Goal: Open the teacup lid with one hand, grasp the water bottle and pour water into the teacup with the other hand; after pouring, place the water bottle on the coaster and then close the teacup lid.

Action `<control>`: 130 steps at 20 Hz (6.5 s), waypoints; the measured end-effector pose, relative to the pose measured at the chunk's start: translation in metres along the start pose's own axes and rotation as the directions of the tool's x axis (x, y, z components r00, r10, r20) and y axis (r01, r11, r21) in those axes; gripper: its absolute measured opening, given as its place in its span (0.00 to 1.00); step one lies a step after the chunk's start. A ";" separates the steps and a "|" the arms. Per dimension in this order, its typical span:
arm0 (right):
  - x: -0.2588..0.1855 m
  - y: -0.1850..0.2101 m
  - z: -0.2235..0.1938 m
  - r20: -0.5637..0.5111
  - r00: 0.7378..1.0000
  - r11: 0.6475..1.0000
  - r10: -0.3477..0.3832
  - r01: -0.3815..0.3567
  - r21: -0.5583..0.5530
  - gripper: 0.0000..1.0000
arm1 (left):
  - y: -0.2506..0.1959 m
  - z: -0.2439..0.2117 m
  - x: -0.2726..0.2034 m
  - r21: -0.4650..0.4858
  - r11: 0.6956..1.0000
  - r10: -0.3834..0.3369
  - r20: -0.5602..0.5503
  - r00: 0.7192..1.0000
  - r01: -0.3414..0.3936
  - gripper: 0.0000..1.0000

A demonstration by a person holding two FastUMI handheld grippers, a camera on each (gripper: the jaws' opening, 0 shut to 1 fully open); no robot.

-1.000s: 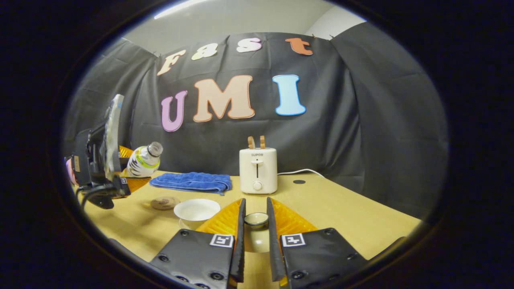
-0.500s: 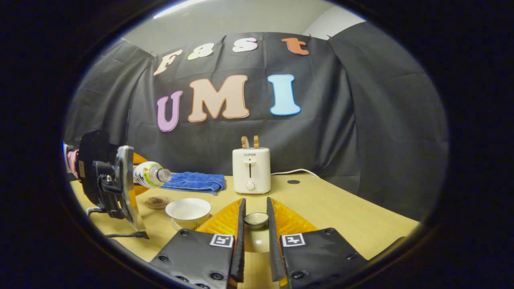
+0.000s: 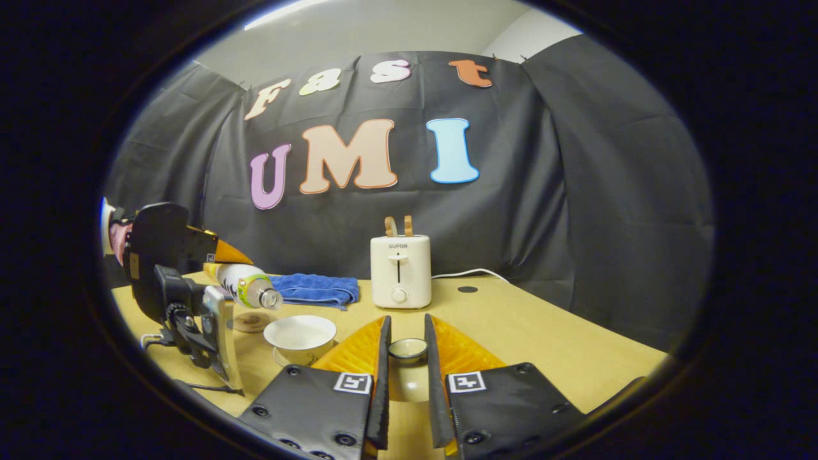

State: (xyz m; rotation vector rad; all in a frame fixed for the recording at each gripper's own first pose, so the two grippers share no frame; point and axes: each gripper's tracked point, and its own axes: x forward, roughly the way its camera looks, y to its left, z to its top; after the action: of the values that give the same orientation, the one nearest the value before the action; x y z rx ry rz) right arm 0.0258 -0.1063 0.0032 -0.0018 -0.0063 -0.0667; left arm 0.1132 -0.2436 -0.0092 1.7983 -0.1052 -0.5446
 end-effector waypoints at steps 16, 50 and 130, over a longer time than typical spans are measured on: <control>0.001 -0.001 0.000 -0.001 1.000 1.000 0.001 -0.001 0.000 0.28 | 0.031 -0.008 -0.002 0.257 0.966 -0.023 -0.042 0.999 0.033 0.53; 0.001 0.000 0.000 0.000 1.000 1.000 0.004 -0.004 -0.001 0.28 | 0.027 -0.007 -0.014 -0.700 0.714 0.124 0.120 0.985 -0.005 0.52; 0.064 0.146 -0.014 -0.068 0.941 0.943 0.332 -0.332 0.006 0.29 | -0.038 -0.091 -0.081 -0.974 -0.226 0.302 -0.100 0.948 -0.031 0.91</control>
State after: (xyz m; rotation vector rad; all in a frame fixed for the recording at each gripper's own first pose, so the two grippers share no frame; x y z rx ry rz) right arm 0.0993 0.0354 -0.0110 -0.0066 0.0627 0.2721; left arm 0.0715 -0.1233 -0.0022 -0.0106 -0.0075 -0.3359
